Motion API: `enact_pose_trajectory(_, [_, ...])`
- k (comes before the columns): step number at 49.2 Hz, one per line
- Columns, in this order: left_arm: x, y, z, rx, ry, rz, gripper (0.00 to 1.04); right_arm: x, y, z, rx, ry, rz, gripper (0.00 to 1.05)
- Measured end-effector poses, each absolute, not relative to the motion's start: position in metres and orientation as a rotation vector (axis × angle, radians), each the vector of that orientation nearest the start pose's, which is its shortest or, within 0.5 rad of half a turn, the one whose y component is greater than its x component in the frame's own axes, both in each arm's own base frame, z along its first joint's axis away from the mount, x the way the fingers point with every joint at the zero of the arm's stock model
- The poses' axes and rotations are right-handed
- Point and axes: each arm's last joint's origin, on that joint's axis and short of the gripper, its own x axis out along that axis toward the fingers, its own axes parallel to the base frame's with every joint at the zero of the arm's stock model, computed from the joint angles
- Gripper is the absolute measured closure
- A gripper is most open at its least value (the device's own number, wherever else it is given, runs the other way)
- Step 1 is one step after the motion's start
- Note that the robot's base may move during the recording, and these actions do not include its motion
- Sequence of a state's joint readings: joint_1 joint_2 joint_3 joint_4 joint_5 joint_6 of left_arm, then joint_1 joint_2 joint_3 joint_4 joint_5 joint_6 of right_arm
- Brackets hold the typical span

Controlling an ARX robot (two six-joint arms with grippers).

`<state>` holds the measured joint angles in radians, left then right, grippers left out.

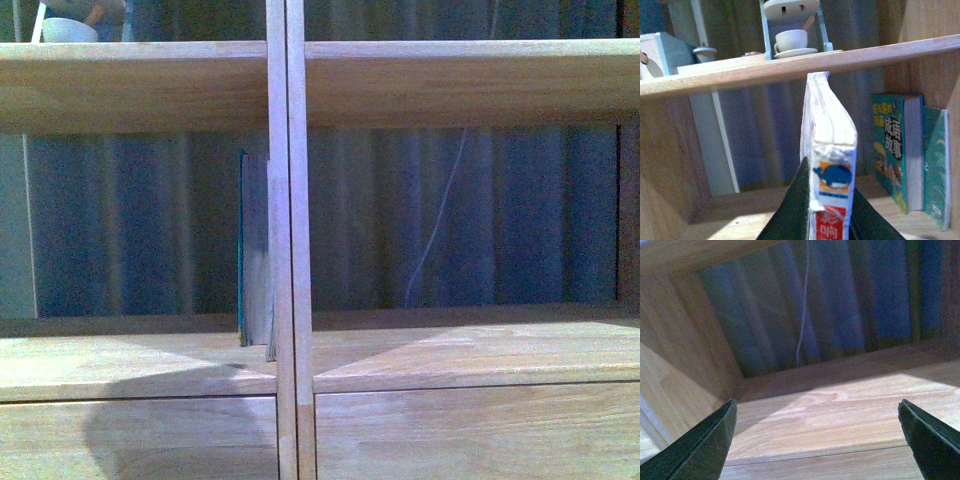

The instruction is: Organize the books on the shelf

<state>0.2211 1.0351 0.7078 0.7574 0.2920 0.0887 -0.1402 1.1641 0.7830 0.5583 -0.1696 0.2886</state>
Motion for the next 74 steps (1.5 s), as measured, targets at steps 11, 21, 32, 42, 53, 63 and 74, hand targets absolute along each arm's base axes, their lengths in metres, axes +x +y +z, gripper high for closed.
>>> enact_pose_trajectory(11, [0.245, 0.053, 0.337, 0.260, -0.427, -0.085, 0.98, 0.240, -0.026, 0.309, 0.100, -0.020, -0.004, 0.29])
enact_pose_trajectory(21, [0.286, 0.046, 0.337, 0.307, -0.450, -0.174, 0.98, 0.204, -0.015, 0.254, 0.023, 0.005, 0.000, 0.72])
enact_pose_trajectory(32, [0.325, 0.033, 0.330, 0.304, -0.439, -0.247, 0.98, 0.182, -0.003, 0.227, 0.007, 0.009, -0.007, 1.02])
enact_pose_trajectory(42, [0.364, 0.031, 0.325, 0.302, -0.420, -0.263, 0.98, 0.166, 0.000, 0.209, 0.006, 0.012, 0.001, 1.02])
enact_pose_trajectory(53, [0.414, 0.030, 0.322, 0.247, -0.419, -0.248, 0.98, 0.149, 0.000, 0.194, 0.006, 0.007, 0.000, 1.02])
enact_pose_trajectory(63, [0.462, 0.004, 0.306, 0.104, -0.385, -0.272, 0.98, 0.136, 0.000, 0.183, 0.006, 0.007, 0.000, 1.02])
enact_pose_trajectory(74, [0.487, -0.020, 0.294, 0.080, -0.329, -0.287, 0.98, 0.127, 0.000, 0.176, 0.006, 0.009, 0.000, 1.02])
